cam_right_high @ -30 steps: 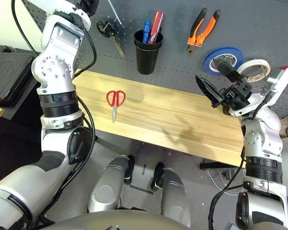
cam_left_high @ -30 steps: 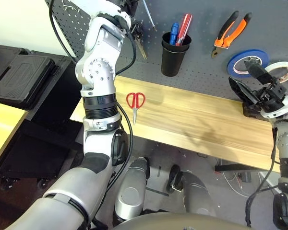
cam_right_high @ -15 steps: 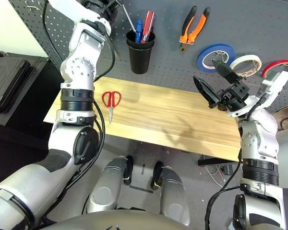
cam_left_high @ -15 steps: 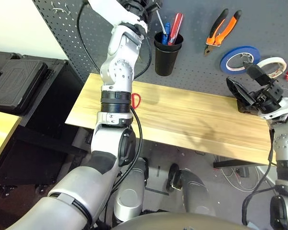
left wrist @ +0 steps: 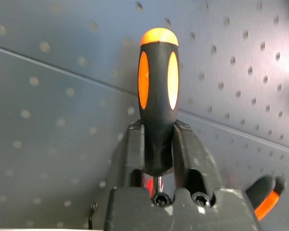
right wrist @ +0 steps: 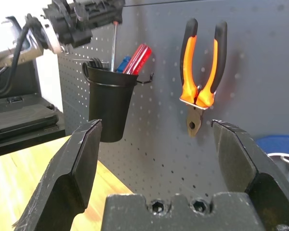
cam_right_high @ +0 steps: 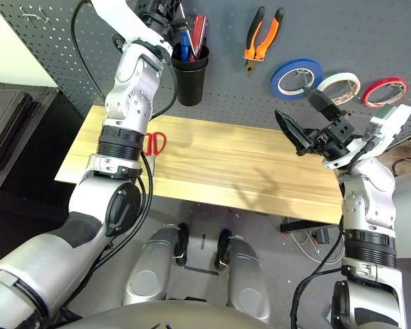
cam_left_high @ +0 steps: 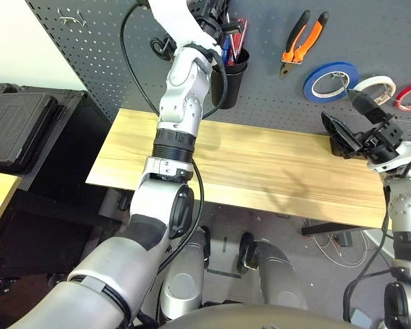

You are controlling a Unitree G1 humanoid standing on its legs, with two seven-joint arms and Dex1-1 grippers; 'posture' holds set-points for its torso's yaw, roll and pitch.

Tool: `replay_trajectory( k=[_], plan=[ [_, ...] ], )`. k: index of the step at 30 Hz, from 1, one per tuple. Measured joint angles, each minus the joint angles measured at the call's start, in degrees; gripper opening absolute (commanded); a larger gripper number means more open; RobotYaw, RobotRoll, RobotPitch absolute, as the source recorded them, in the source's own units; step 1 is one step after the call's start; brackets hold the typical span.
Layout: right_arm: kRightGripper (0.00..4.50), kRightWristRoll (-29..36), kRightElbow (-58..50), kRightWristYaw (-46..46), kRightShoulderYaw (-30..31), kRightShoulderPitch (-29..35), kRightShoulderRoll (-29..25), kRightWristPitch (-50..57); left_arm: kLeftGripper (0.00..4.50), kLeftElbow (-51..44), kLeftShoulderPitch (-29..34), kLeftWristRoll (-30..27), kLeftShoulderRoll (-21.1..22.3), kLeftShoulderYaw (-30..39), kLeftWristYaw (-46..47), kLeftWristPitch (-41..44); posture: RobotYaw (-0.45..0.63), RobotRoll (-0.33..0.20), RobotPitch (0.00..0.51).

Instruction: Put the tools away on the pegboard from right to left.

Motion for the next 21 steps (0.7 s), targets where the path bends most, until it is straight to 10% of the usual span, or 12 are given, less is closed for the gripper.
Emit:
replay_trajectory(
  k=[6,21],
  plan=[
    [4.50,-0.3,0.2,0.0,0.7,-0.6,0.0,-0.2,4.45,-2.2,2.0,1.8,0.7,-1.0,-0.1,0.1,0.20,0.000,0.170],
    [4.50,-7.2,1.1,-5.2,7.3,-0.2,-0.9,5.9,4.48,-32.4,5.1,3.2,8.0,-1.9,5.6,19.8,0.25,0.000,0.184]
  ],
)
